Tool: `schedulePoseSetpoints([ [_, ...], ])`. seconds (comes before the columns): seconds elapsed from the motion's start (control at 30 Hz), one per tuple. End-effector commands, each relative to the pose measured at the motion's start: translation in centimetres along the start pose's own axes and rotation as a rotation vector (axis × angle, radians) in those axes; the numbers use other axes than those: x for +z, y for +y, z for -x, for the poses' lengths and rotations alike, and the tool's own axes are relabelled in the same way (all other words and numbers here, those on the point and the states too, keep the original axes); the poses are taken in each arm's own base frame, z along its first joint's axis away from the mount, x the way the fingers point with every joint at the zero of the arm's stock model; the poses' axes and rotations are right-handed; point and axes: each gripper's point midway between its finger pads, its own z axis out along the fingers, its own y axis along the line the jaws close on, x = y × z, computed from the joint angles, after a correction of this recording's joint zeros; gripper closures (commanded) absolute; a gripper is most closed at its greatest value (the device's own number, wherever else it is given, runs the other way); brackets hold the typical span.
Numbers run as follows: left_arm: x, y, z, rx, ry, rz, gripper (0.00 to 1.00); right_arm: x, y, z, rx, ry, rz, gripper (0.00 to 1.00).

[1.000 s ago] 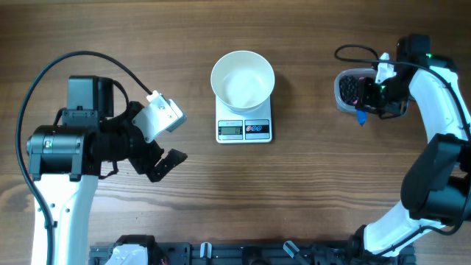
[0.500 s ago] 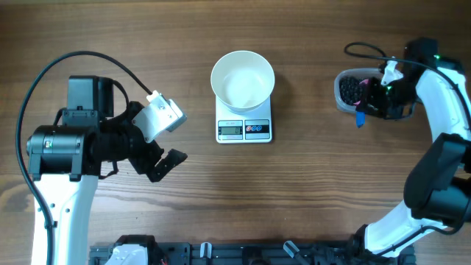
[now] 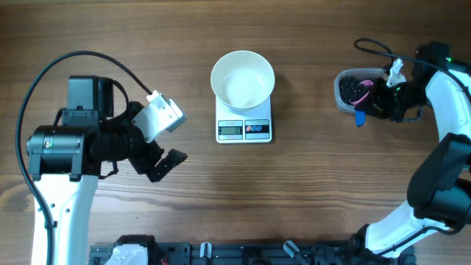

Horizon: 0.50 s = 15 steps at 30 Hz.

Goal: Scoop item into bowl and weigh 150g on scale
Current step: 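Drag the scoop through the beans with the right gripper to fill it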

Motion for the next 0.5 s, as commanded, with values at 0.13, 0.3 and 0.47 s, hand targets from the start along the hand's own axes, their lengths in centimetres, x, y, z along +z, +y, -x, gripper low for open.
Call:
schedulePoseSetpoints([
  [0.13,-0.8,0.1,0.6,0.031,-0.027,0.02,0.0,-0.4,-0.8,-0.4,-0.001,0.02,0.115,0.96],
  [0.3,-0.8,0.1,0.6,0.031,-0.027,0.02,0.0,-1.1,-1.8,-0.1,-0.004,0.001,0.134,0.96],
  [0.47,-0.8,0.1,0.6,0.031,-0.027,0.02,0.0,-1.8,-1.7,0.2,-0.018,-0.025,0.196,0.96],
])
